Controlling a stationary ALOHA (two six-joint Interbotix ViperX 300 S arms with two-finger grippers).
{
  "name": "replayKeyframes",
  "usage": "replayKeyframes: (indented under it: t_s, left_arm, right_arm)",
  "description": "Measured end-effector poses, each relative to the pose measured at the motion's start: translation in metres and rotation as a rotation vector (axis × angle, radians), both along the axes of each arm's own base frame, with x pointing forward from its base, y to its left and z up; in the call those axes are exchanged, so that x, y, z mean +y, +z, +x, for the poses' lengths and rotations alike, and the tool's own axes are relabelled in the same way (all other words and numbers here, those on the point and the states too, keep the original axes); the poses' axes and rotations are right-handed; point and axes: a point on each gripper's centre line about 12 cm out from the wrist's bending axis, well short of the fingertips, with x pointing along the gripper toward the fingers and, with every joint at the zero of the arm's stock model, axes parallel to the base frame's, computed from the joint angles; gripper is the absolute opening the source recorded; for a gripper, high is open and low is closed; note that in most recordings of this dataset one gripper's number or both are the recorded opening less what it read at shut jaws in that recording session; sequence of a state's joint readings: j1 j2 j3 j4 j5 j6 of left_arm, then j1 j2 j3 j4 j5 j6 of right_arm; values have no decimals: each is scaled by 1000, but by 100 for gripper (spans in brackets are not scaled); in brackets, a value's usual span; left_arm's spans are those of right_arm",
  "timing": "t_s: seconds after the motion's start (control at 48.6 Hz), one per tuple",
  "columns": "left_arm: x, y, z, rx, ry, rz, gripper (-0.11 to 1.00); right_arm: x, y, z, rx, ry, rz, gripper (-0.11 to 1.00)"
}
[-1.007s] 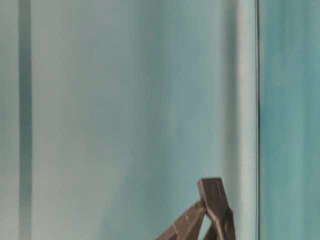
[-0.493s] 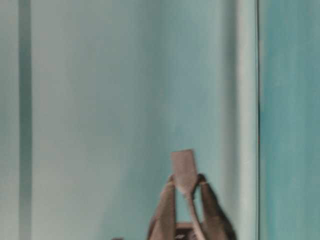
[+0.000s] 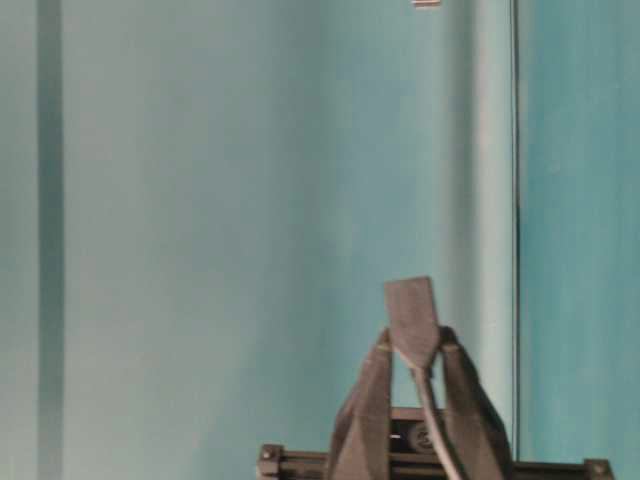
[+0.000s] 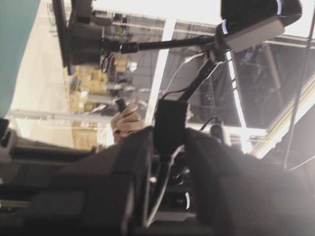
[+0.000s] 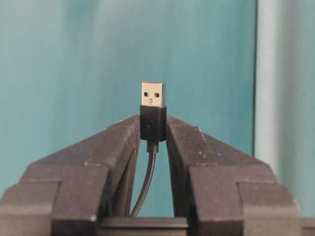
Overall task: Insert the USB using both arms.
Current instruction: 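Lift both connectors and rotate them to face each other mid-table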
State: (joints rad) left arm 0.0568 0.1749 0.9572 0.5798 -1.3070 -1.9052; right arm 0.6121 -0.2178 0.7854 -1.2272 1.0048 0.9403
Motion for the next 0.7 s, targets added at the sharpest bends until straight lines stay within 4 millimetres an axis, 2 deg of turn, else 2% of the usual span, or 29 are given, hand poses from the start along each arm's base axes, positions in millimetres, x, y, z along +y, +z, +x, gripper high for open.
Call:
replayKeyframes:
  t_s: [0.123,0.308,0.493,0.699]
  left_arm:
    - [0,-4,3,-9,-15,-10,19]
    - [4,-8,17,-43,-23,-24,19]
    - [15,-17,28,-25,-9,-7,19]
    - [17,-19,34,2,-8,28,19]
  right_arm:
    - [4,1,0,-3,29,-22,21]
    - [7,0,1,14,68,-51,21]
    - [13,-4,2,32,113,-49,21]
    - [15,-6,5,39,120,-50,21]
